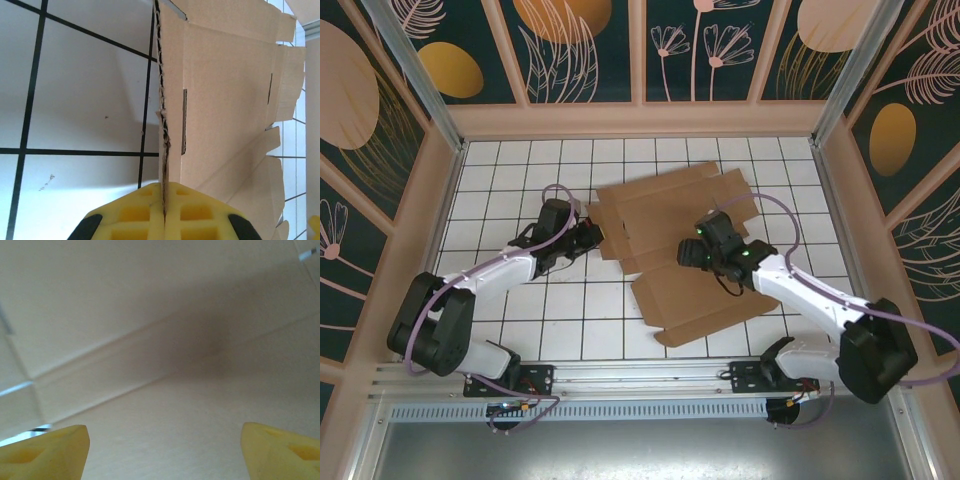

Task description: Fold the paper box

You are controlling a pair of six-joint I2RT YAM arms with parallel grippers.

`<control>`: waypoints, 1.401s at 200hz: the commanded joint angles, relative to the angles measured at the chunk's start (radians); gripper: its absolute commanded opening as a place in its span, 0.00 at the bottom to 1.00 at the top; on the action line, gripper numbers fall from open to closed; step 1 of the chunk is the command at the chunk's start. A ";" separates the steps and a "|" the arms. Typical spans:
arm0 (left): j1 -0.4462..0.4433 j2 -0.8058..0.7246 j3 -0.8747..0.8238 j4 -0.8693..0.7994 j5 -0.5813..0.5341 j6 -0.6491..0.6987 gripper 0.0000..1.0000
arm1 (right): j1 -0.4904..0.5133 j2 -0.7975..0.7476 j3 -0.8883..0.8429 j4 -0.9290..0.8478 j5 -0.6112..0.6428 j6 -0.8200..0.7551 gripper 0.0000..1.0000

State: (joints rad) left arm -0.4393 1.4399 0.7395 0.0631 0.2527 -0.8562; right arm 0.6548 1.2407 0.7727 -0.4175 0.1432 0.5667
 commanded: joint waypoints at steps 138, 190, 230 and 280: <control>0.062 0.262 0.273 -0.194 -0.047 0.243 0.06 | 0.189 0.309 -0.093 0.154 -0.123 0.027 0.15; 0.062 0.265 0.484 -0.283 -0.139 0.288 0.59 | 0.250 0.309 -0.067 0.447 -0.354 0.218 0.08; 0.062 0.090 0.494 -0.377 -0.266 0.367 0.64 | 0.167 0.166 -0.050 0.407 -0.324 0.161 0.09; -0.095 -0.047 0.241 -0.291 -0.115 0.282 0.33 | -0.069 0.191 0.037 0.223 -0.233 -0.038 0.00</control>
State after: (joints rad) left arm -0.4194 1.4010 1.1233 -0.2306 0.0498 -0.5388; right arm 0.6834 1.4113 0.7692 -0.0956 -0.1490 0.6395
